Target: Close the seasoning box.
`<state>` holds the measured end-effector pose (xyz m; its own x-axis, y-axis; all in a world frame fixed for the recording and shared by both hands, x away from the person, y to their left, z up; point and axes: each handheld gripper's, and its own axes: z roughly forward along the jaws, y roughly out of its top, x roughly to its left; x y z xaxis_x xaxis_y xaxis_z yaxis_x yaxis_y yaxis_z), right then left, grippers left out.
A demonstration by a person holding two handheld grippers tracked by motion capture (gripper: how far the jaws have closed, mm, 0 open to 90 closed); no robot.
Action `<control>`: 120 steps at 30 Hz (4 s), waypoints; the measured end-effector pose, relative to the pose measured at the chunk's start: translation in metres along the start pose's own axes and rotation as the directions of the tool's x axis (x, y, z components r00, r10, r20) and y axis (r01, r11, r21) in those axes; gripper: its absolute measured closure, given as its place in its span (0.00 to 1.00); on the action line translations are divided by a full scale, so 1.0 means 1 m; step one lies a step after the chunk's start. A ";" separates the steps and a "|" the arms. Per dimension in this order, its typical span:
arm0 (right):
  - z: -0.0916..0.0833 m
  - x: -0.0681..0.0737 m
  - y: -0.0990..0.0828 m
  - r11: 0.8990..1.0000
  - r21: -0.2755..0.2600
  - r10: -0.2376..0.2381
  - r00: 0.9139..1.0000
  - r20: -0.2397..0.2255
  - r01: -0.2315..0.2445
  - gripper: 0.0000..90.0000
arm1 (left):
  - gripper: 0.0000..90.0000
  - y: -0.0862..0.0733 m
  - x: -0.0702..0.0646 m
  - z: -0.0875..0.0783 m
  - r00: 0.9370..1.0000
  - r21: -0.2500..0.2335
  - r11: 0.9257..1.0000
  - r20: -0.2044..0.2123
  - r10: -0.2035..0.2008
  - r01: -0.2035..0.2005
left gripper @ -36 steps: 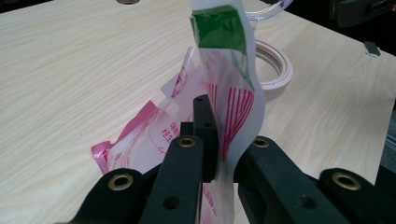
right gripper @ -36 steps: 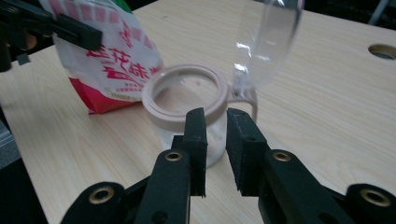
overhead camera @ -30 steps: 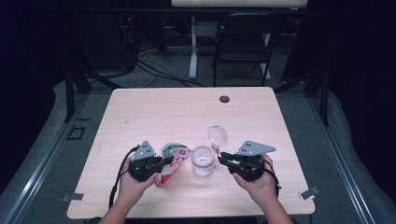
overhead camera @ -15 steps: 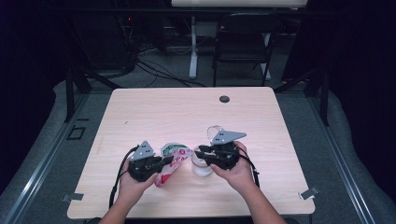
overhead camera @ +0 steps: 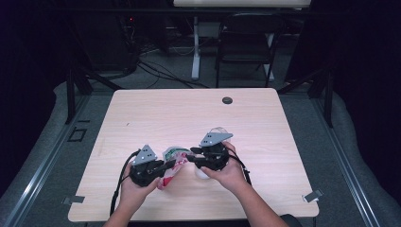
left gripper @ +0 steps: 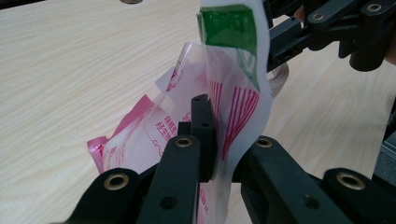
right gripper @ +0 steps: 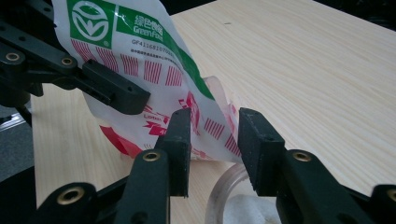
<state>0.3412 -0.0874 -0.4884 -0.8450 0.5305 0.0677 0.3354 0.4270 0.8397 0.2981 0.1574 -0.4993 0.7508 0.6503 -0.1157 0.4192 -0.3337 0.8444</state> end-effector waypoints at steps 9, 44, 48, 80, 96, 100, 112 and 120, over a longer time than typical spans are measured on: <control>0.000 -0.003 0.000 1.000 0.007 0.004 0.999 -0.036 -0.003 0.94 | 0.83 -0.002 -0.003 -0.001 0.999 -0.001 1.000 -0.039 -0.021 0.021; 0.000 0.002 0.001 1.000 0.000 -0.028 0.998 -0.054 0.028 1.00 | 0.32 -0.055 -0.002 0.023 0.951 -0.010 0.992 -0.283 -0.126 0.128; 0.000 0.003 0.001 1.000 -0.003 -0.027 0.998 -0.054 0.027 1.00 | 0.31 -0.060 0.000 0.028 0.950 0.005 0.989 -0.279 -0.142 0.149; 0.001 0.004 0.001 0.999 -0.003 -0.033 0.998 -0.058 0.033 1.00 | 0.28 -0.067 0.013 0.057 0.953 0.131 0.973 -0.262 -0.150 0.189; 0.001 0.006 0.000 0.999 -0.002 -0.036 0.998 -0.054 0.036 1.00 | 0.29 -0.066 0.008 0.062 0.949 0.175 0.974 -0.303 -0.083 0.141; 0.002 0.006 0.000 0.999 -0.003 -0.035 0.998 -0.056 0.035 1.00 | 0.23 -0.065 0.009 0.063 0.939 0.182 0.971 -0.333 -0.090 0.158; 0.002 0.006 0.000 0.999 0.000 -0.037 0.998 -0.055 0.037 1.00 | 0.17 -0.065 0.010 0.063 0.939 0.188 0.969 -0.331 -0.092 0.161; 0.001 0.007 0.000 0.999 -0.012 -0.033 0.998 -0.058 0.032 1.00 | 0.34 -0.066 0.008 0.061 0.940 0.166 0.975 -0.331 -0.084 0.146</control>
<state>0.3358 -0.0827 -0.4886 -0.8782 0.4730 0.0709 0.3029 0.4352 0.8478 0.3077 0.1428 -0.5879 0.5015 0.8651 -0.0064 0.6028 -0.3441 0.7199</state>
